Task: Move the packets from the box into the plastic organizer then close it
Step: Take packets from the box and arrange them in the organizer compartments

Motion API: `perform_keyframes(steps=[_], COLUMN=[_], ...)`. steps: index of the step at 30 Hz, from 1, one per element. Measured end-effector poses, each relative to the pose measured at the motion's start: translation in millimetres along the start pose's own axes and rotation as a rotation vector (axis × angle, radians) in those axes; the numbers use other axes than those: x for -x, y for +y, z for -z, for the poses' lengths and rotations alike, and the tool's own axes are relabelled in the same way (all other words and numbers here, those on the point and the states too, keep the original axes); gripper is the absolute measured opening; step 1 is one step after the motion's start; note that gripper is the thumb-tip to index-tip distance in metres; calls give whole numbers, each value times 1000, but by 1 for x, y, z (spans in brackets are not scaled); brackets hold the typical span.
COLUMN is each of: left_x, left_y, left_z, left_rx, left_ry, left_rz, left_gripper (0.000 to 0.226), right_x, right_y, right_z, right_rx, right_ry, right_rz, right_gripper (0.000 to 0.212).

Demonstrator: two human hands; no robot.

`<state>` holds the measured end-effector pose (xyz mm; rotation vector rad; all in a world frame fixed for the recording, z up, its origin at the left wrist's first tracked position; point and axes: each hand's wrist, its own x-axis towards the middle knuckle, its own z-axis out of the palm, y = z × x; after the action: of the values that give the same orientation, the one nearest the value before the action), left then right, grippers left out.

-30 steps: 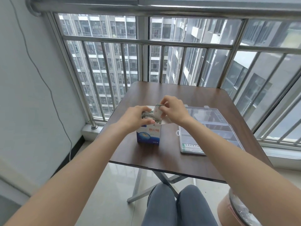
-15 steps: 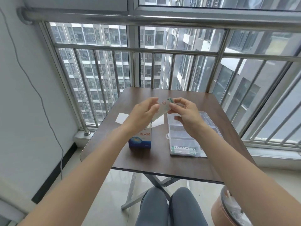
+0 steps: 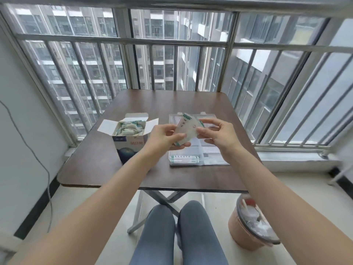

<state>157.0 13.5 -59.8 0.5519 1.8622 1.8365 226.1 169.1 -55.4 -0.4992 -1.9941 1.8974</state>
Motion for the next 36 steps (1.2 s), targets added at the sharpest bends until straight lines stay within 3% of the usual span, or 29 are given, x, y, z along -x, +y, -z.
perform_keyframes(steps=[5, 9, 11, 19, 26, 31, 36], left_x=[-2, -8, -10, -10, -11, -10, -8], left_y=[-10, -16, -18, -23, -19, -20, -21], left_z=[-21, -26, -25, -26, -32, -32, -32], left_rx=[87, 90, 46, -2, -12, -24, -17], left_ry=[44, 120, 131, 113, 96, 94, 94], left_rz=[40, 38, 44, 53, 45, 44, 52], left_gripper=[7, 9, 10, 13, 13, 14, 15], right_x=[0, -5, -8, -8, -6, -2, 2], right_y=[12, 22, 28, 44, 44, 43, 42], right_z=[23, 43, 52, 66, 60, 51, 45], right_rx=[62, 124, 156, 600, 802, 1112, 1211], right_ry=[30, 116, 131, 189, 116, 127, 139], right_rz=[-35, -68, -96, -53, -74, -45, -25], right_gripper=[10, 20, 14, 12, 14, 18, 18])
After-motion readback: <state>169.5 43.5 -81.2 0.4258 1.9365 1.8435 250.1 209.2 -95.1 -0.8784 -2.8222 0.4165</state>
